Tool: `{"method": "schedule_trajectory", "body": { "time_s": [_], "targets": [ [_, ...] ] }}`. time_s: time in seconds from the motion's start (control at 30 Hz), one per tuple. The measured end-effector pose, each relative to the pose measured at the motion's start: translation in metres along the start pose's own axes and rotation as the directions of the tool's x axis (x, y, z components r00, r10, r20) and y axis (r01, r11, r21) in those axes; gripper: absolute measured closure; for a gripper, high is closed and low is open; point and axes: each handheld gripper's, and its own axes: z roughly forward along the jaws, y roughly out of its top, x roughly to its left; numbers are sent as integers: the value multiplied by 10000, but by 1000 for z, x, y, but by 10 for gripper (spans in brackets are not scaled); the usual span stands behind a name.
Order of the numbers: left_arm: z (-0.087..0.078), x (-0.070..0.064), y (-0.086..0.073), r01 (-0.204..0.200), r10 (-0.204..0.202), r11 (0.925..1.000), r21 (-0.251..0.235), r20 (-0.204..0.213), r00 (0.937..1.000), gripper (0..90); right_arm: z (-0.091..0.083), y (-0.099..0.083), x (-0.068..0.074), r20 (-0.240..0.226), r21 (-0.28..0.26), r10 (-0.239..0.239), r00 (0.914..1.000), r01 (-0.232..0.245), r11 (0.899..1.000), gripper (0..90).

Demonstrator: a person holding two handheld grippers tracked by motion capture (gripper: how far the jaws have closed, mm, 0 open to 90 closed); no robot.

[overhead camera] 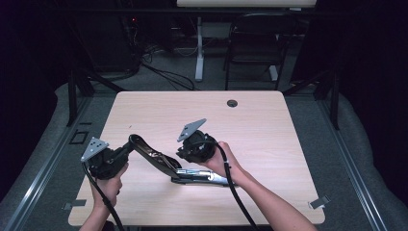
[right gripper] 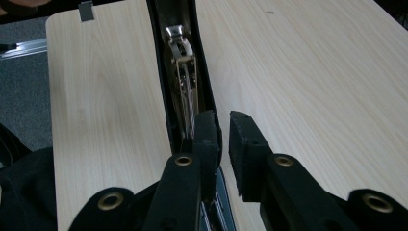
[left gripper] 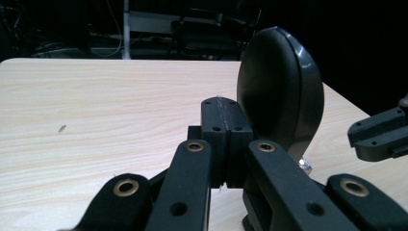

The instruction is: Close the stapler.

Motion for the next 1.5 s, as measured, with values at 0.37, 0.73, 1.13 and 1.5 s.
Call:
{"method": "schedule_trajectory", "body": {
  "time_s": [0.37,0.73,1.13,1.5],
  "targets": [
    [4,-8,-1,-188,186,9998,91,291,9994,900,7,15,2,-135,-129,-207,9997,206,9997,819],
    [9,-20,-4,-518,496,9981,341,617,9969,900,9,20,5,-148,-328,-157,9998,153,9993,834],
    [16,-29,-6,-736,692,9961,484,876,9938,900,7,23,7,-50,-480,-305,9995,302,9984,849],
    [22,-35,-9,-941,853,9927,751,1125,9900,900,3,25,9,-65,-742,-313,9995,307,9968,850]
  ]
}}
